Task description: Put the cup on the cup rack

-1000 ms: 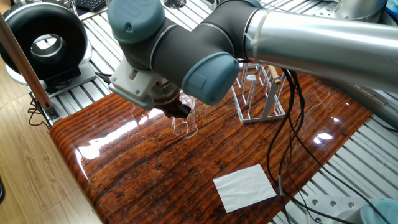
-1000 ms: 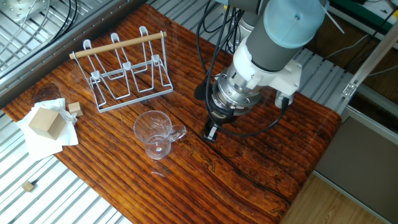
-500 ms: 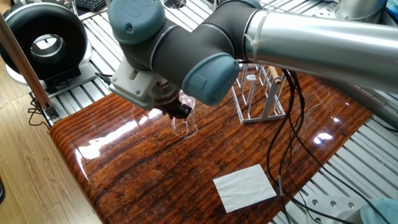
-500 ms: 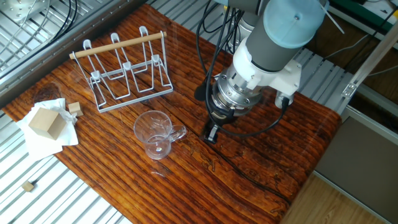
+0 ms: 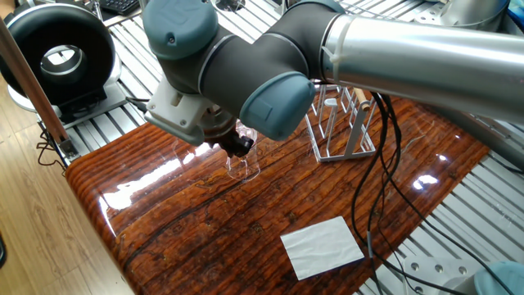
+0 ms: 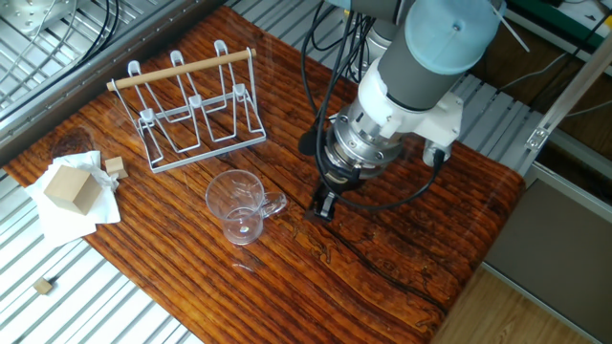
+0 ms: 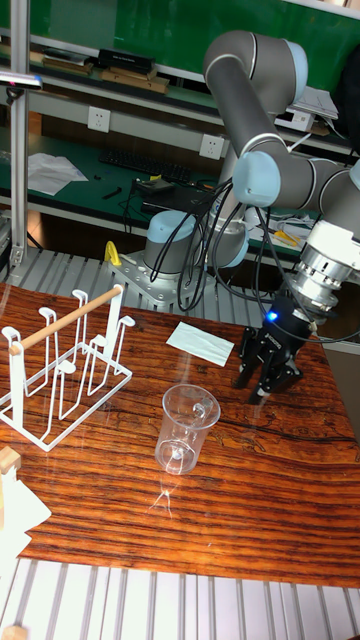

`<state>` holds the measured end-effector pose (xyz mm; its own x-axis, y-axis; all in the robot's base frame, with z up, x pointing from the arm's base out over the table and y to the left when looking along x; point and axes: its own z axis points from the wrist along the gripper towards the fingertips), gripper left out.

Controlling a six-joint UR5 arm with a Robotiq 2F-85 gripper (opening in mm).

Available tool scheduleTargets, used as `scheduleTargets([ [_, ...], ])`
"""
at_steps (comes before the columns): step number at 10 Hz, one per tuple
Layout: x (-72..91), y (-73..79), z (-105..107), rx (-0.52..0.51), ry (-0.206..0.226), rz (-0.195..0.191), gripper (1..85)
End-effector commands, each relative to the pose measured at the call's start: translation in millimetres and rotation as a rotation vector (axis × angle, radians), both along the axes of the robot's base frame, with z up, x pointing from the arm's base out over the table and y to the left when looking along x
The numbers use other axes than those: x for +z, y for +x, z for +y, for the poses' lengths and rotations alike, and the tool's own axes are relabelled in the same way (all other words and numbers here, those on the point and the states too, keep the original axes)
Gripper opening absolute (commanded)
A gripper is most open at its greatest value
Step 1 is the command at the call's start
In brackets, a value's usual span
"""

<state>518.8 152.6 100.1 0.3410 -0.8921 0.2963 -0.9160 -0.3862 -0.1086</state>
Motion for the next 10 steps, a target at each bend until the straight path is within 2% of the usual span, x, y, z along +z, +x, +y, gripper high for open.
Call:
scheduleTargets([
  [1,1.4,1.7,-3.8,0.015,-0.013,-0.001,41.0],
  [6,-2.3,3.9,-5.7,0.027,-0.023,-0.004,40.0],
  [8,-4.1,0.7,-1.3,0.005,0.0,0.003,40.0],
  [10,-3.2,2.3,-3.5,-0.008,-0.006,-0.007,39.7],
])
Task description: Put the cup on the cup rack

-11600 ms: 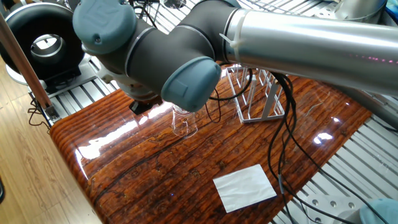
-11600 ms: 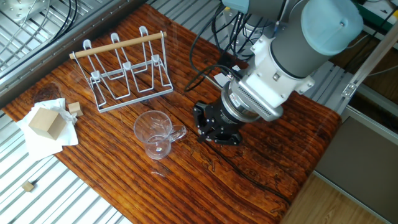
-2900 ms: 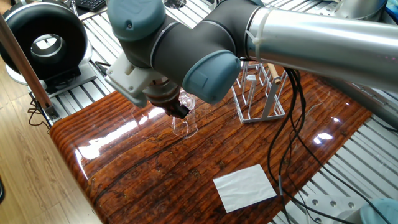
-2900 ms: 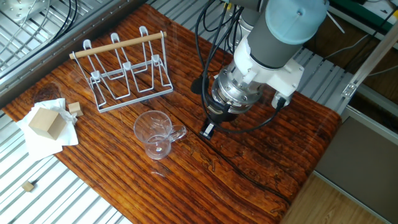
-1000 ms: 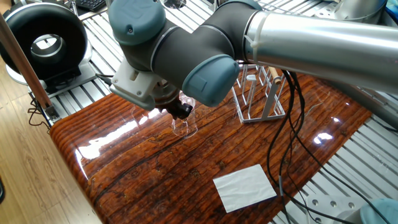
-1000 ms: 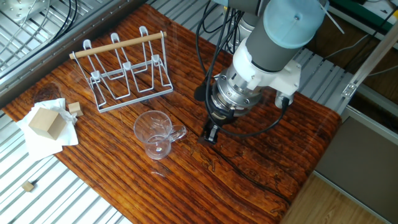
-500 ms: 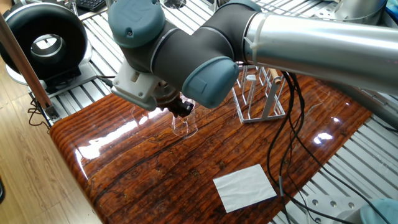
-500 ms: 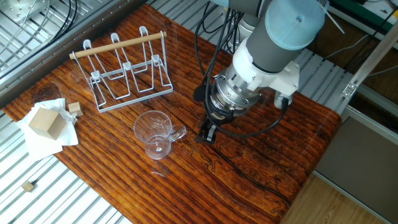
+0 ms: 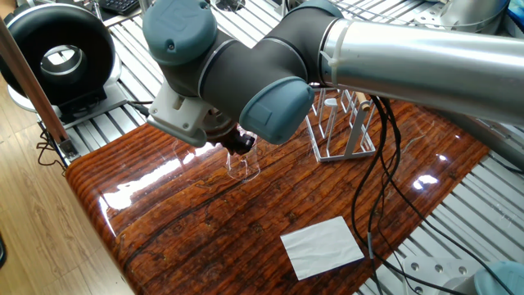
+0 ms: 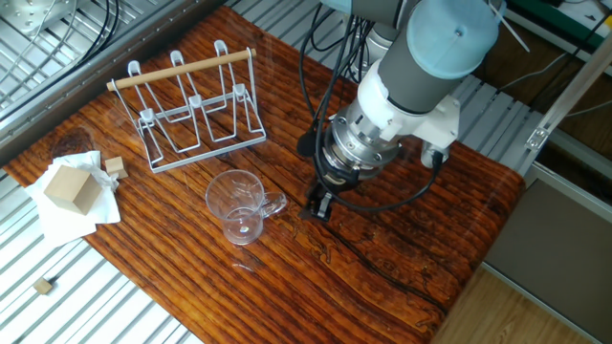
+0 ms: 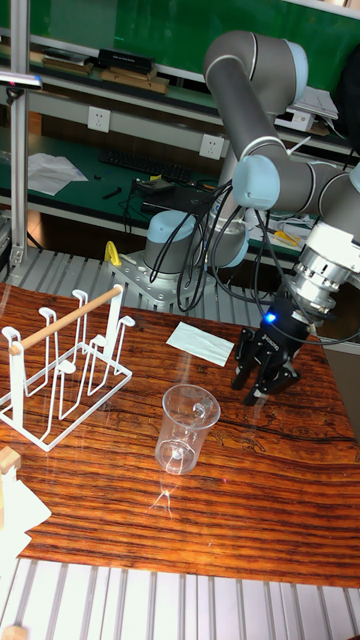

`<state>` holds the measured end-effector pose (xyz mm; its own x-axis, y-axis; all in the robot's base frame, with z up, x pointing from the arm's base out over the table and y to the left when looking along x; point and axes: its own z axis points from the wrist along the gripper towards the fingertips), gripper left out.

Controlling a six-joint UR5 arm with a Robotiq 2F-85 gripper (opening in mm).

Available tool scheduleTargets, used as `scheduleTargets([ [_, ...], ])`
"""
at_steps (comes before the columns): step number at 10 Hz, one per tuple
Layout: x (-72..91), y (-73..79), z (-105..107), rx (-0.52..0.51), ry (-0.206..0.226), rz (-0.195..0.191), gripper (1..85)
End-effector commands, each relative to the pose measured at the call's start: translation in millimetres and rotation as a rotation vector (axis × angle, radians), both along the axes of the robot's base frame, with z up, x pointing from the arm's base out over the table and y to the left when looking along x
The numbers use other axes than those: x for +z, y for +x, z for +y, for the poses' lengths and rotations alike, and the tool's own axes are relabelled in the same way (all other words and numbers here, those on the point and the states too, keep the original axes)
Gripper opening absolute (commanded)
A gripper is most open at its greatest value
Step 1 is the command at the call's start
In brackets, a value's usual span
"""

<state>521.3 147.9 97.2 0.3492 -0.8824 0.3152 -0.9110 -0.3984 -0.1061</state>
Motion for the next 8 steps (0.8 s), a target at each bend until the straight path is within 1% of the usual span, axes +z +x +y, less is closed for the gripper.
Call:
scheduleTargets([
  [1,-0.1,-0.7,0,-0.03,0.009,-0.003,38.7],
  [2,2.3,2.8,-6,-0.035,-0.013,-0.019,38.3],
  [3,5.6,6.3,-14,-0.03,-0.046,-0.032,38.0],
  [4,6.3,2.1,-19,-0.038,-0.066,-0.017,38.0],
  [5,5.3,-1.8,-19,-0.038,-0.066,-0.001,39.3],
  [7,4.0,-8.9,-20,-0.053,-0.065,0.023,39.3],
  [8,4.4,-11.6,-22,-0.058,-0.075,0.032,39.3],
])
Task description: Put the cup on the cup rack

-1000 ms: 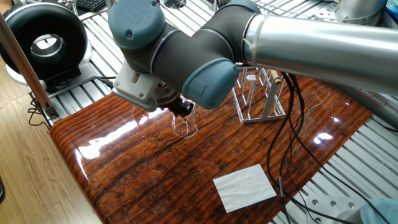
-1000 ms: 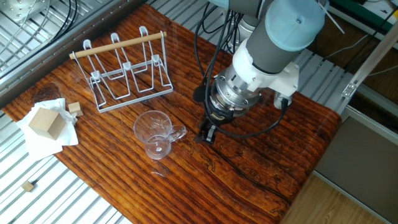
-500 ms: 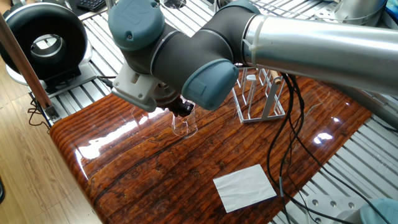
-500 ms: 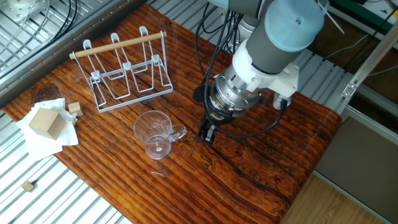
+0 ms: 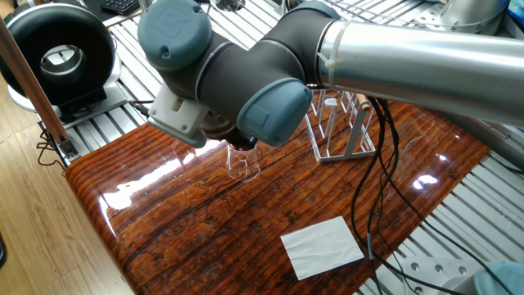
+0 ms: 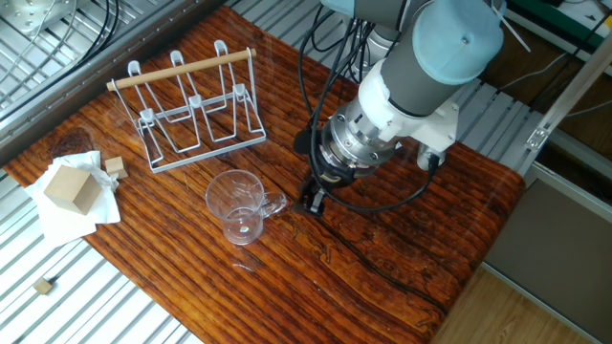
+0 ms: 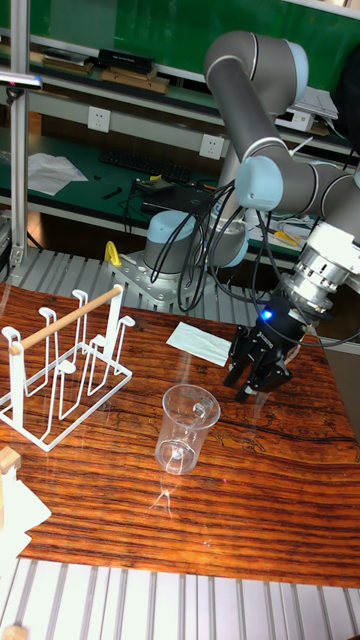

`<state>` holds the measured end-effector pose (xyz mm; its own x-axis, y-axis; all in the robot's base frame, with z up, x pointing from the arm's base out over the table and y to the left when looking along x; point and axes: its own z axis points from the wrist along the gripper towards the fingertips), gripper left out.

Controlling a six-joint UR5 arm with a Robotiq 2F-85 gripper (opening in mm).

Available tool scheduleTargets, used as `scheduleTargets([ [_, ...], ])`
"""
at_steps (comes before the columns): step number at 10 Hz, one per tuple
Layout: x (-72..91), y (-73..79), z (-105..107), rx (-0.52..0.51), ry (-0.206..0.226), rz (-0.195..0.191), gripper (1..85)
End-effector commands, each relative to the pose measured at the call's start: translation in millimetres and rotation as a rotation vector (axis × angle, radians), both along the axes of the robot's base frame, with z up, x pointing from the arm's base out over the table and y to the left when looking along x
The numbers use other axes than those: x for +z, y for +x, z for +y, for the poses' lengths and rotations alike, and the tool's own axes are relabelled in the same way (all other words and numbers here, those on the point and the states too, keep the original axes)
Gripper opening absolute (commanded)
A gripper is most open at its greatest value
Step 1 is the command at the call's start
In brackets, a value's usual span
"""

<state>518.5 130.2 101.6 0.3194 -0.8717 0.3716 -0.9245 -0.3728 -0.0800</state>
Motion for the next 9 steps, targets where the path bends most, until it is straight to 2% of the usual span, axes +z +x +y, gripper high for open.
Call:
scheduleTargets([
  [1,0.5,-8.9,-6,-0.015,-0.017,0.034,39.3],
  [2,3.2,-4.5,-11,0.002,-0.041,0.022,39.3],
  [4,3.3,-2.2,-10,0.021,-0.041,0.019,39.3],
  [7,8.2,7.9,-18,0.049,-0.081,-0.011,39.3],
  [9,3.1,13.6,-18,0.057,-0.071,-0.02,38.7],
])
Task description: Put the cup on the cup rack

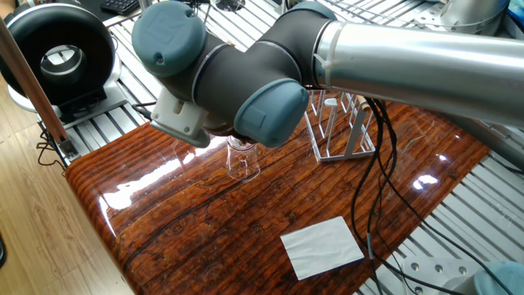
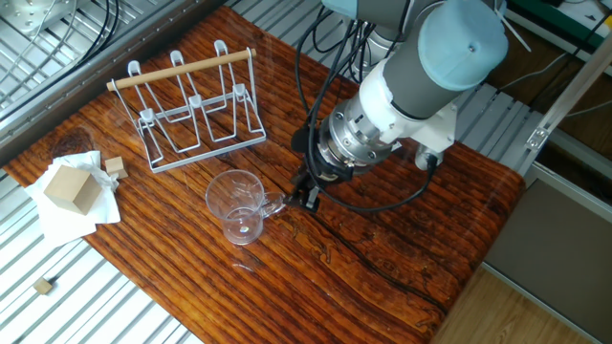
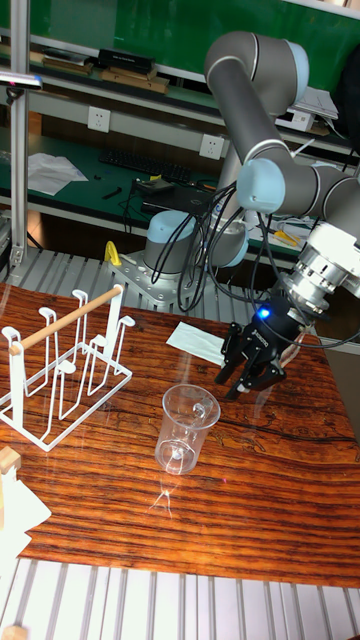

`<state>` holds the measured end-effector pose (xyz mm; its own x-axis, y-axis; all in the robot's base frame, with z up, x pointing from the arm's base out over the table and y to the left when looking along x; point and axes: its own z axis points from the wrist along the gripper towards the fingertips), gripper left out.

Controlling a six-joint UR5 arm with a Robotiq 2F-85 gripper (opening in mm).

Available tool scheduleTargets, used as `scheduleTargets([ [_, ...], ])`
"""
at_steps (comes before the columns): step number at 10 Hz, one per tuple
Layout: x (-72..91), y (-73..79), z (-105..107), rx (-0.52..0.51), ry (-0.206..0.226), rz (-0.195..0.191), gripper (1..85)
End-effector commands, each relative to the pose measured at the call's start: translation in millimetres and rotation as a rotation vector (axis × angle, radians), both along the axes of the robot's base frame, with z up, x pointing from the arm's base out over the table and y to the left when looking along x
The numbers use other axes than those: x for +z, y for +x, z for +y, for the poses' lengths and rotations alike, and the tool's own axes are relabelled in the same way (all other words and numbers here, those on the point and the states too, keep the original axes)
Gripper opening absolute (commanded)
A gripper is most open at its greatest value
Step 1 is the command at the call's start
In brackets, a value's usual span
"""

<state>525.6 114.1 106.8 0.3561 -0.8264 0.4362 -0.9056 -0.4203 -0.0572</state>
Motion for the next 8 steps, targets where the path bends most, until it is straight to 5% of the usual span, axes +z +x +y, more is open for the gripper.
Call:
scheduleTargets([
  [1,-5.2,10.5,-4,0.017,0.004,-0.018,38.7],
  [8,-17.4,13.3,-11,0.036,0.023,-0.029,38.7],
])
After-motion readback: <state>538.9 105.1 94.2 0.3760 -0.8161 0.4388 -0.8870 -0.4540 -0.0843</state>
